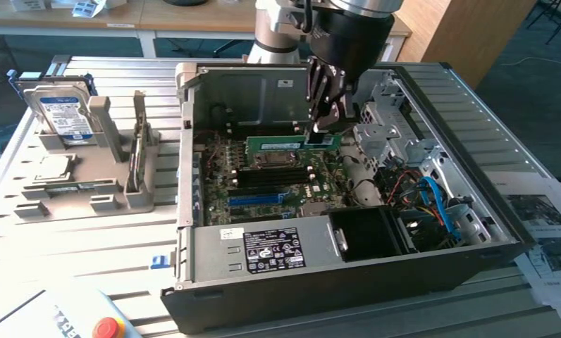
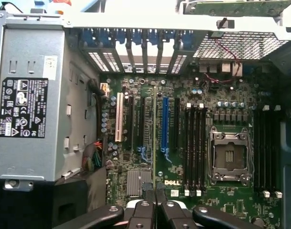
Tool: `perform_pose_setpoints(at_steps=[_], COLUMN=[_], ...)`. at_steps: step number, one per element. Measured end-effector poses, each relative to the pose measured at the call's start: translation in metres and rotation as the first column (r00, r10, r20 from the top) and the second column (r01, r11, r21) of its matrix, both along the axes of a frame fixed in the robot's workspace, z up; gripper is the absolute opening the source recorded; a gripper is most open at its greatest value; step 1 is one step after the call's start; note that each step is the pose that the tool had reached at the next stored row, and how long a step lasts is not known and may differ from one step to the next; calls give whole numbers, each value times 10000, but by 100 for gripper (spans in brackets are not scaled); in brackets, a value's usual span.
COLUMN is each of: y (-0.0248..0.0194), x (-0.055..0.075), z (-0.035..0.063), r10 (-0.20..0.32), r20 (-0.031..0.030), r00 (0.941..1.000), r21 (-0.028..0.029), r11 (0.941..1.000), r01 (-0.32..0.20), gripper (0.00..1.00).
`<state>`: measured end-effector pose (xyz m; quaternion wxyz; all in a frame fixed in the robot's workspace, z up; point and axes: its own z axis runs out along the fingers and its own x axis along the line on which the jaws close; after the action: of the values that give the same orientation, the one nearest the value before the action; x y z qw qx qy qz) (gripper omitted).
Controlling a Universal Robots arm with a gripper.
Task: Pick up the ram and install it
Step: 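Pick up the ram and move it above insertion slot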
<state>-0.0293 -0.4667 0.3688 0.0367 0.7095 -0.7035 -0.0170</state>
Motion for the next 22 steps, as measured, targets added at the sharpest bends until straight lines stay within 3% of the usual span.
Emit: perform_pose_setpoints(at_steps=[10, 18, 22], y=[263, 415, 465], x=[35, 54, 59], z=[-35, -65, -75], r10=[0, 0, 0], r20=[0, 1, 0], r00=[10000, 10000, 10000], r21=[-1, 1, 0], r11=[10000, 10000, 10000], r01=[0, 0, 0], gripper=[12, 12, 12])
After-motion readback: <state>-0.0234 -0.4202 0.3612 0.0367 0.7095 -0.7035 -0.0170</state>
